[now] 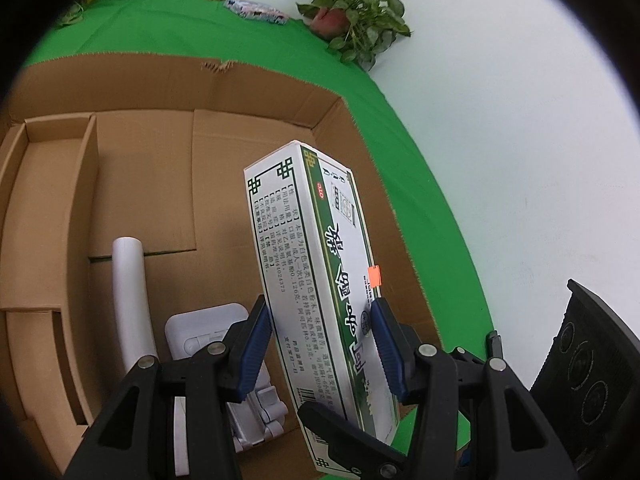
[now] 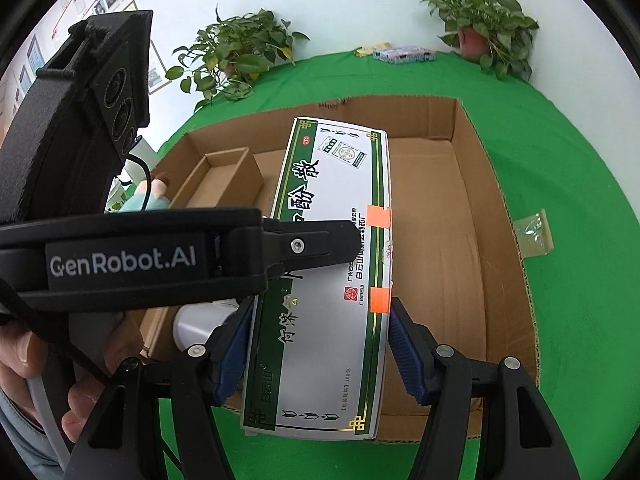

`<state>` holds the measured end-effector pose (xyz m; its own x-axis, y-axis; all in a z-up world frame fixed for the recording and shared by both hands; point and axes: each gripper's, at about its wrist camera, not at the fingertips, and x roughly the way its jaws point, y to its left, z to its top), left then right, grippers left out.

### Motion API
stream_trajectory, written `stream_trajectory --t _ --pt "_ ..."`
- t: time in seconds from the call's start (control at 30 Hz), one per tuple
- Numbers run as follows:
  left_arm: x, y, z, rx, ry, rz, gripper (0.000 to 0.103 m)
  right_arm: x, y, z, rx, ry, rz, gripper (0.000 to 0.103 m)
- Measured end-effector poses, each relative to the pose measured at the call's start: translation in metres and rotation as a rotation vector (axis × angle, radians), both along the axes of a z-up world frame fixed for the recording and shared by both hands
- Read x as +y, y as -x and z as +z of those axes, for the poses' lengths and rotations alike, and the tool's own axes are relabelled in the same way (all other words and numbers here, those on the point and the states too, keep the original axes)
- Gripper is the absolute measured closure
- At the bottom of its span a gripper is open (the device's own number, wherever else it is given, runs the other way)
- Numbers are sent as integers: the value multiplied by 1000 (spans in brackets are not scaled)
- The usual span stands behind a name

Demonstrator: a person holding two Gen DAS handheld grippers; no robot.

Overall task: Organize objects
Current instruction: 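Lower the medicine box flat into the box beside the phone stand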

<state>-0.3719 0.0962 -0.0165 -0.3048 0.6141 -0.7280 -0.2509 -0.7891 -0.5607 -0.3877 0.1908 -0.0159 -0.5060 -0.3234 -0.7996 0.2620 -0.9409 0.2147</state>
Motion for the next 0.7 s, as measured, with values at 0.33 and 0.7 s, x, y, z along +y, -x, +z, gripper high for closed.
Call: stream_trajectory --t 0.33,0.7 --pt "14 16 -38 -81 -22 -20 54 13 21 -35 -78 -22 -21 42" --pt "9 18 -55 -166 15 -1 50 10 35 -60 -97 -69 -36 42"
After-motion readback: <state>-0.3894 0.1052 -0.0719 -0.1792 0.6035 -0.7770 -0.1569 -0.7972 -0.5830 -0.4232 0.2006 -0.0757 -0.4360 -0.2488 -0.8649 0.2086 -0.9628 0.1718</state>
